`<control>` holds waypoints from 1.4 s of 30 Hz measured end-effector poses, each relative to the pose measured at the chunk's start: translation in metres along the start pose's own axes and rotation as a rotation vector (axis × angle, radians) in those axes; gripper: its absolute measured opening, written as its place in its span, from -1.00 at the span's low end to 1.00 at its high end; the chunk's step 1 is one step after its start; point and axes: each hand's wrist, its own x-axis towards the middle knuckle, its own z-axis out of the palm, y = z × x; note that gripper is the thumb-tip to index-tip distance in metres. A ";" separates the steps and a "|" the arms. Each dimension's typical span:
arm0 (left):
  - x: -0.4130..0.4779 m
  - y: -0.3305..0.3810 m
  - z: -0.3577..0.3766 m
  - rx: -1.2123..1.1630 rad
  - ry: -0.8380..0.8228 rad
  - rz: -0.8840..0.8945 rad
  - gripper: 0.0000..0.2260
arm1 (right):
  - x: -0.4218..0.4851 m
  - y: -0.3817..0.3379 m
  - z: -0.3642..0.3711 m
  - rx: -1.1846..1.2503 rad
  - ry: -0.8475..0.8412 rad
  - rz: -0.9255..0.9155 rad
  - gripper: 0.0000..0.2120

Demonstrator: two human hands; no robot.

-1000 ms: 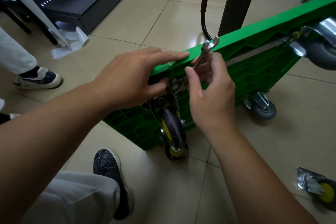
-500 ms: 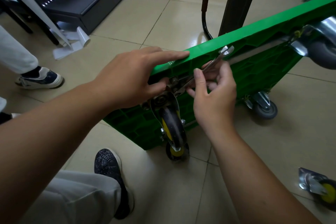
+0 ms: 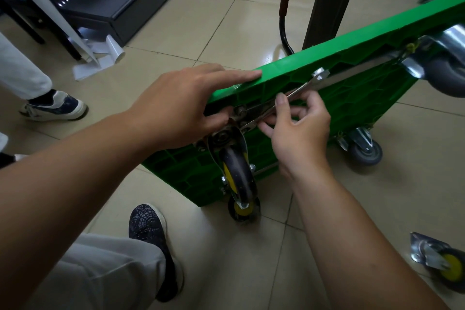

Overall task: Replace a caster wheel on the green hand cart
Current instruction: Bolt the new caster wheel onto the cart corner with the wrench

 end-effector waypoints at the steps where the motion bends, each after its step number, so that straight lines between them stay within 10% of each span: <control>1: 0.000 0.000 0.000 -0.001 0.001 0.000 -0.41 | 0.003 0.000 -0.001 0.044 0.003 0.047 -0.89; 21: 0.001 -0.001 0.001 -0.027 0.006 0.000 -0.42 | 0.009 -0.001 -0.005 0.199 -0.005 0.207 -0.95; 34: -0.002 -0.006 -0.008 -0.094 -0.084 -0.007 -0.40 | -0.017 -0.076 -0.015 -0.243 -0.147 -0.545 -0.89; 42: -0.007 -0.015 -0.018 -0.132 -0.150 -0.013 -0.32 | -0.021 -0.064 -0.004 -0.420 -0.200 -0.673 -0.88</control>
